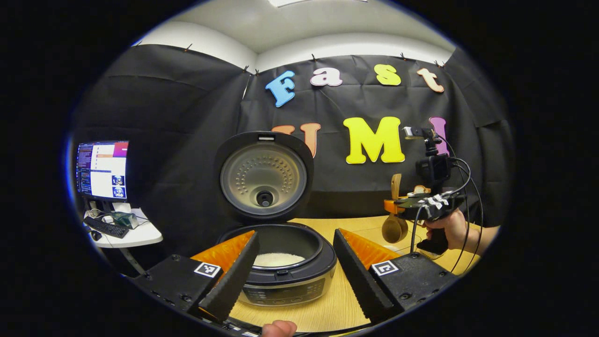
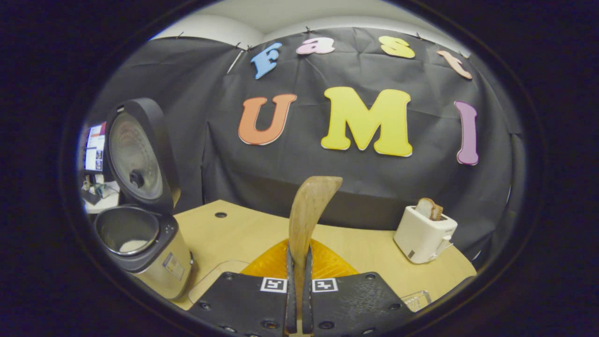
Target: Close the left gripper, press the button to open the rice cooker; take a wooden spoon from the chopstick holder with the right hand, scoop a spoonful of rice and pour it into the rice cooker, then put the wooden spoon back into the chopstick holder.
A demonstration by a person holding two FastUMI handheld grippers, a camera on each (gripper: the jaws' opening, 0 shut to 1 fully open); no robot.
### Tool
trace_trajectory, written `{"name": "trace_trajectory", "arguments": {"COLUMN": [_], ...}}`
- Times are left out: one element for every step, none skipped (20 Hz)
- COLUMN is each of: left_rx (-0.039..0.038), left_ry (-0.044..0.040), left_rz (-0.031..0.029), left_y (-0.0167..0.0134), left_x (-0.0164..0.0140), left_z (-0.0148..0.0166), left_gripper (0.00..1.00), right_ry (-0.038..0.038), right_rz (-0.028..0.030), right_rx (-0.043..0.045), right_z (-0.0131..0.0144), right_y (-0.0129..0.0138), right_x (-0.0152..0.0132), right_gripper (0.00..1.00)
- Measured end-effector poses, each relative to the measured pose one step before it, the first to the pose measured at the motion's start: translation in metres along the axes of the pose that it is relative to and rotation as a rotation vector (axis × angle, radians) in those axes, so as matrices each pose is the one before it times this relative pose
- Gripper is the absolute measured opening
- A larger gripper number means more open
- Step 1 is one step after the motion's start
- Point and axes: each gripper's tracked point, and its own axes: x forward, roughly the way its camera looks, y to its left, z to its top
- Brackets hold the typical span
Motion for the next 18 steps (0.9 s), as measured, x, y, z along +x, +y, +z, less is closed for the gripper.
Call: {"name": "trace_trajectory", "arguments": {"left_rx": [-0.00556,-0.00711,-0.00774,-0.00462,-0.00066,0.00655,0.00984,-0.00138,-0.00430,-0.00324,-0.00096,0.00118,0.00308,0.00256,-0.00172,-0.00461,-0.00644,-0.00662], "left_ry": [-0.00205,-0.00026,-0.00193,-0.00163,-0.00037,0.00202,0.00452,-0.00188,-0.00165,-0.00309,-0.00250,-0.00160,-0.00217,-0.00169,-0.00244,-0.00031,0.00019,0.00194], "left_rz": [0.00173,-0.00241,0.00055,-0.00004,-0.00098,-0.00039,0.02451,0.00766,-0.00442,-0.00702,-0.00324,-0.00507,-0.00471,-0.00092,0.00202,-0.00205,-0.00389,-0.00234], "left_y": [0.00284,0.00130,0.00190,0.00164,0.00123,0.00188,0.01079,0.00403,-0.00046,-0.00233,-0.00131,-0.00073,-0.00067,0.00053,0.00097,0.00123,0.00042,-0.00020], "left_x": [-0.00072,0.00032,-0.00027,-0.00017,0.00003,0.00011,-0.00052,-0.00057,-0.00088,-0.00038,-0.00036,-0.00028,0.00034,-0.00074,-0.00017,-0.00045,-0.00009,-0.00073], "left_z": [-0.00024,-0.00042,0.00038,0.00070,-0.00008,-0.00057,-0.00084,-0.00065,0.00088,0.00137,0.00099,0.00079,0.00053,0.00029,0.00022,0.00027,-0.00004,-0.00052], "left_gripper": [1.00,1.00,1.00,1.00,1.00,1.00,1.00,1.00,1.00,1.00,1.00,1.00,1.00,1.00,1.00,1.00,1.00,1.00], "right_ry": [0.01633,0.01959,0.01539,0.01121,0.00899,0.00816,0.02987,-0.00331,0.00346,0.00261,0.00648,0.00962,0.00511,0.00640,0.00644,0.01137,0.00705,0.00912], "right_rz": [-0.02046,-0.01871,-0.01603,-0.01365,-0.01107,-0.01236,-0.01598,-0.00321,-0.00368,0.00858,0.02093,0.02141,0.01778,0.01948,0.02397,0.02629,0.02439,0.01979], "right_rx": [-0.02811,-0.02945,-0.02393,-0.01821,-0.01787,-0.01879,-0.02188,0.00492,0.00572,0.01376,0.02071,0.02263,0.02149,0.02788,0.03392,0.04032,0.04445,0.03805], "right_z": [-0.00888,-0.00981,-0.00832,-0.00714,-0.00516,-0.00558,-0.01174,-0.00205,-0.00100,-0.00026,-0.00062,-0.00214,0.00064,-0.00021,0.00040,-0.00093,0.00174,0.00083], "right_y": [-0.00127,-0.00038,0.00004,0.00085,0.00194,0.00238,0.00219,0.00322,0.00287,0.00683,0.00944,0.00917,0.00830,0.00772,0.00853,0.00882,0.00864,0.00626], "right_x": [0.00246,0.00179,0.00131,0.00114,0.00196,0.00299,0.00556,0.00074,0.00071,-0.00057,-0.00074,-0.00037,-0.00055,-0.00037,-0.00084,-0.00034,-0.00051,-0.00006], "right_gripper": [0.05,0.05,0.05,0.05,0.05,0.05,0.05,0.05,0.05,0.05,0.05,0.05,0.05,0.05,0.05,0.05,0.05,0.05]}}
